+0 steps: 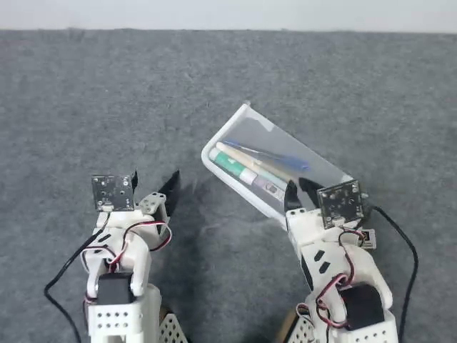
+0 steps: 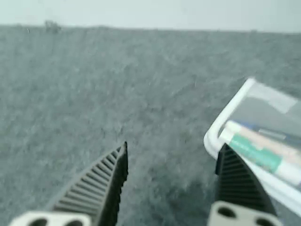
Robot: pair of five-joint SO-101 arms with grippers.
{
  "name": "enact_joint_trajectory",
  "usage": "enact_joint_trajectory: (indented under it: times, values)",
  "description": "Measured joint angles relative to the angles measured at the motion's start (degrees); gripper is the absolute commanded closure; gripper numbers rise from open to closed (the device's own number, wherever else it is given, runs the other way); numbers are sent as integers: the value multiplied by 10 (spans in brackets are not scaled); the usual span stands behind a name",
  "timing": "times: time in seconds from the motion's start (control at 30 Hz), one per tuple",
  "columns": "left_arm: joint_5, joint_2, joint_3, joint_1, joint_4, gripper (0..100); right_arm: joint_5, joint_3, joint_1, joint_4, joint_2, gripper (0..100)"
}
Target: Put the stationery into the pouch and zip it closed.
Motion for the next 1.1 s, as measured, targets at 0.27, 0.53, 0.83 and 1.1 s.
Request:
enact_joint_trajectory:
  times: [0.27,0.53,0.83,1.1]
  values:
    - [0,0,4,-4,0,717,4,14,-12,28,-9,960]
    - [0,0,4,46,134,717,7,126,-13,-42,1,961]
    - [0,0,4,55,233,717,7,174,-13,-62,1,961]
    - [56,0,4,56,234,718,7,174,-38,-7,1,961]
